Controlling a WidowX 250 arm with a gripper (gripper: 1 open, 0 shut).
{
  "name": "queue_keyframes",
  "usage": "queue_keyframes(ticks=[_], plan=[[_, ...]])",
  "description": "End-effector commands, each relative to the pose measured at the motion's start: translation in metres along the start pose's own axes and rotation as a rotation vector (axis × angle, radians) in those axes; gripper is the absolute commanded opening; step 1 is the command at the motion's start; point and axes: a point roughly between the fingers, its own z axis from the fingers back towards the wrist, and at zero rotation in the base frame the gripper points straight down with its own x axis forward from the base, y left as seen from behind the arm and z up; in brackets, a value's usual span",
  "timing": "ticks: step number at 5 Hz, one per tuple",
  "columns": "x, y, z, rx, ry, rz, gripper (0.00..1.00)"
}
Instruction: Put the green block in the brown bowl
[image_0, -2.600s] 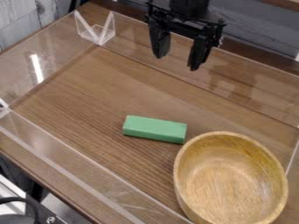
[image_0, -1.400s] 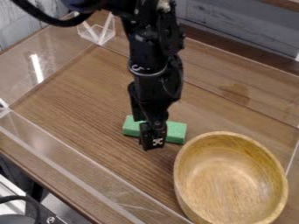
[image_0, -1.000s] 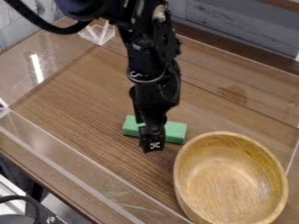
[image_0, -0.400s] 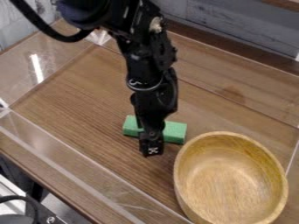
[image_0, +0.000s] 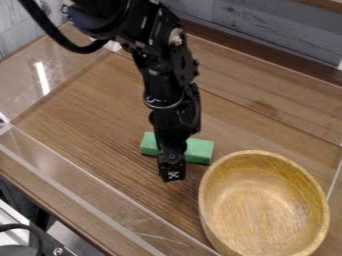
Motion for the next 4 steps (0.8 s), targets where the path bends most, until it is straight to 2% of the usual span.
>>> queue_keyframes(ticks=[1,4], plan=[[0.002,0.007,0.001,0.018,-0.022,0.013,1.0],[0.0,0.008,-0.013,-0.005,-0.028,0.029,1.0]])
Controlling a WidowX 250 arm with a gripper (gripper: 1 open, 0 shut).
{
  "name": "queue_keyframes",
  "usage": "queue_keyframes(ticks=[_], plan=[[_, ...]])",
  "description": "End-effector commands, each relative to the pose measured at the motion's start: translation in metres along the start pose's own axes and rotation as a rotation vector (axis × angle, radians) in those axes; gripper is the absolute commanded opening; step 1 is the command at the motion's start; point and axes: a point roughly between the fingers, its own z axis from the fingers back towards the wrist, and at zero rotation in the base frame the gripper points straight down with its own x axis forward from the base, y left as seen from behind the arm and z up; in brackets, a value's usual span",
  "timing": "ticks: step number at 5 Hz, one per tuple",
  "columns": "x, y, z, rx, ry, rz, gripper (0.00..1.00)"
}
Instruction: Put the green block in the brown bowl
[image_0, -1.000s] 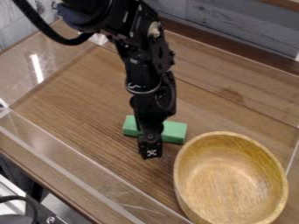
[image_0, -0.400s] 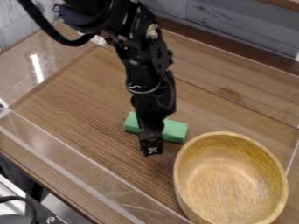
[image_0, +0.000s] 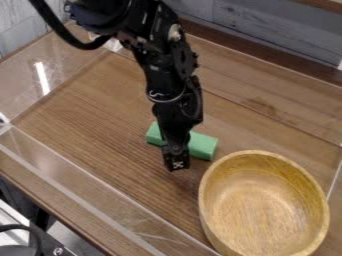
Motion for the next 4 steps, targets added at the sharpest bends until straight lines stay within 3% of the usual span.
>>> queue_keyframes(ticks=[1,3,4], plan=[[-0.0059,-0.0018,-0.0092,-0.025,0.012,0.016,1.0],[-0.0072,-0.0039,-0.017,-0.043,0.011,0.034,1.0],[-0.0062,-0.0026,-0.0191,-0.045,0.008,0.043,0.0]])
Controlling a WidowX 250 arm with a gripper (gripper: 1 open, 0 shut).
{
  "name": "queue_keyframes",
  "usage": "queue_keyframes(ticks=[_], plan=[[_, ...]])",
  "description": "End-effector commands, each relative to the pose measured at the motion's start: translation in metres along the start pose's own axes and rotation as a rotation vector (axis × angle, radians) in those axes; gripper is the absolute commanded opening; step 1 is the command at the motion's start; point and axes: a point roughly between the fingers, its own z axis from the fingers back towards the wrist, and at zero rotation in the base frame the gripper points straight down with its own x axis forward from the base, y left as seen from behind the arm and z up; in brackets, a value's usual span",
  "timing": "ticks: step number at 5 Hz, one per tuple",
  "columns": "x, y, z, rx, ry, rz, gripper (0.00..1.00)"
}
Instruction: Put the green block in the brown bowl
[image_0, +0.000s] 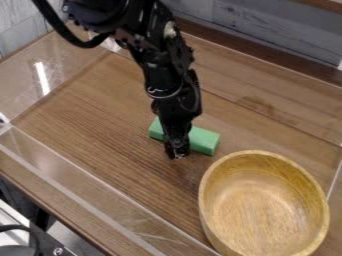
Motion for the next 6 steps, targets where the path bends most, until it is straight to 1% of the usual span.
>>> queue_keyframes(ticks=[1,3,4,6], plan=[[-0.009,-0.008,-0.014,-0.061,0.046,0.022,0.0],[-0.008,-0.007,-0.008,-0.085,0.068,0.068,0.0],[-0.003,0.007,0.014,-0.067,0.067,0.113,0.0],[-0.004,0.007,0.019,-0.086,0.087,0.163,0.0]])
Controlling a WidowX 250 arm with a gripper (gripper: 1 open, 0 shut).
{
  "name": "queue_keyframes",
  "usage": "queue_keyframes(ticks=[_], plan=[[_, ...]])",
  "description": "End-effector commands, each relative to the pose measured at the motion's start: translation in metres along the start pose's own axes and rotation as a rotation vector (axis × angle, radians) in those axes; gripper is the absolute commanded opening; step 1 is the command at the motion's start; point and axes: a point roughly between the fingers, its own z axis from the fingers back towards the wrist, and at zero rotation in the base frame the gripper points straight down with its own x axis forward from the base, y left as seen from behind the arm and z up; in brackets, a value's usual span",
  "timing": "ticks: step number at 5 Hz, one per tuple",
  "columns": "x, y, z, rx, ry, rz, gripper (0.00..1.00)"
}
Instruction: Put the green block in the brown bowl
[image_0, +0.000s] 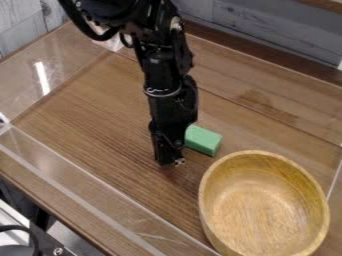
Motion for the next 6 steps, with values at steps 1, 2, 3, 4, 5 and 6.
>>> queue_keyframes(ticks=[1,2,3,4,5,6], plan=[[0.006,0.009,0.021,0.042,-0.046,0.035,0.0],[0.006,0.012,0.028,0.042,-0.042,0.079,0.0],[0.005,0.014,0.037,0.048,-0.039,0.113,0.0],[0.005,0.016,0.047,0.056,-0.04,0.141,0.0],[0.009,0.018,0.057,0.07,-0.052,0.155,0.0],[0.012,0.02,0.059,0.078,-0.062,0.148,1.0]])
